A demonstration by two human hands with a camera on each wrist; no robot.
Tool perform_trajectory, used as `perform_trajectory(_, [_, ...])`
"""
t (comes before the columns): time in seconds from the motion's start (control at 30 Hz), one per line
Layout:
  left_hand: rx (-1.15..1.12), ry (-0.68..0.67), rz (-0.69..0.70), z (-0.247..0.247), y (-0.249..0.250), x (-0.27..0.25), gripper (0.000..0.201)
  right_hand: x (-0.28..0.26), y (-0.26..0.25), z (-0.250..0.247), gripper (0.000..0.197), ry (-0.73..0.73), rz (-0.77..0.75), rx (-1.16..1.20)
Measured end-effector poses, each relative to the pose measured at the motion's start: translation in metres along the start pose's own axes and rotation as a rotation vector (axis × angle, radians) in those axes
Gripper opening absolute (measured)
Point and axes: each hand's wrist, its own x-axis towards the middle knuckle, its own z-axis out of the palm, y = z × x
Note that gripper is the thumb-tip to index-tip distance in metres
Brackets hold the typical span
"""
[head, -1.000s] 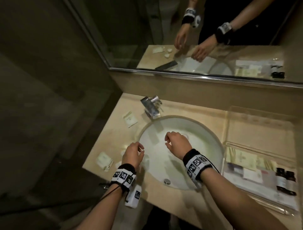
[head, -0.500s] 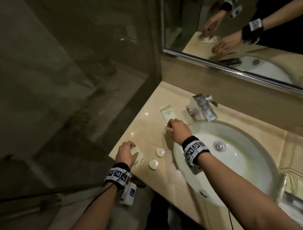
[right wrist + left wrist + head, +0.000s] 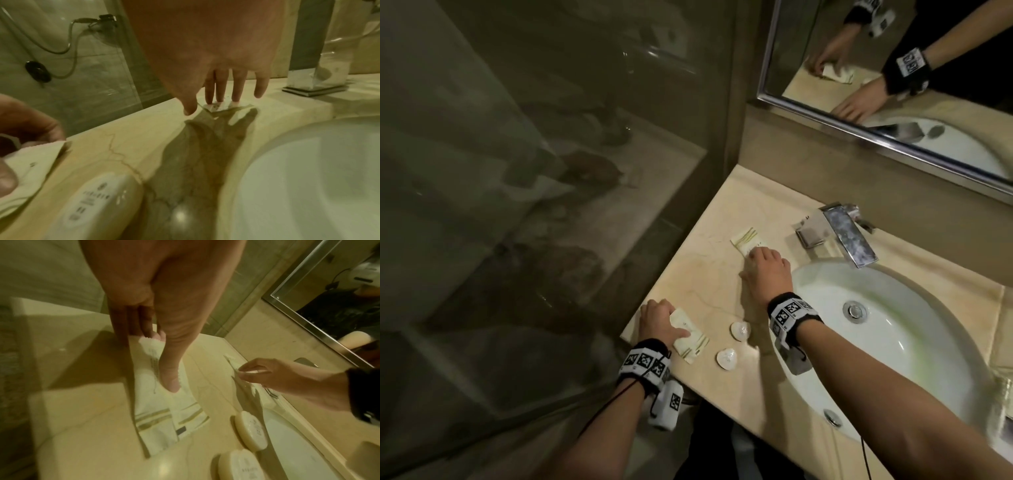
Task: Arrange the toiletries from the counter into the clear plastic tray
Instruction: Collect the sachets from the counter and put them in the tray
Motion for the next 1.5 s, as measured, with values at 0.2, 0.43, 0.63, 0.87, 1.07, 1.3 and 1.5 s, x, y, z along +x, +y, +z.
perform_trajectory(0.2, [-0.166, -0.02, 0.049, -0.01, 0.008, 0.014, 0.04, -0.003, 0.005, -0.006, 0.055, 0.058, 0.263, 0.059])
perform_trajectory(0.43, [-0.308, 0.103, 0.139, -0.033, 0.036, 0.016, 0.025, -0.003, 0.02, -0.011, 0.053, -0.043, 0.418, 0.249])
perform_trajectory(0.63, [-0.422, 0.087, 0.225, -0.041, 0.095, -0.002, 0.021, -0.031, 0.047, -0.031, 0.04, 0.048, 0.416, 0.607])
perform_trajectory(0.87, [-0.557, -0.182, 0.334, -0.002, 0.183, -0.047, 0.033, -0.093, 0.121, -0.061, 0.031, 0.159, 0.457, 0.69])
perform_trajectory(1.07, [-0.381, -0.235, 0.475, 0.067, 0.24, -0.084, 0.021, -0.165, 0.201, -0.086, 0.033, 0.267, 0.59, 0.727])
perform_trajectory(1.3, [-0.238, -0.345, 0.712, 0.137, 0.29, -0.133, 0.044, -0.263, 0.286, -0.099, 0.037, 0.394, 0.714, 0.815])
perform_trajectory(1.5, [-0.238, -0.256, 0.603, 0.182, 0.317, -0.156, 0.041, -0.331, 0.343, -0.103, 0.036, 0.464, 0.867, 0.893])
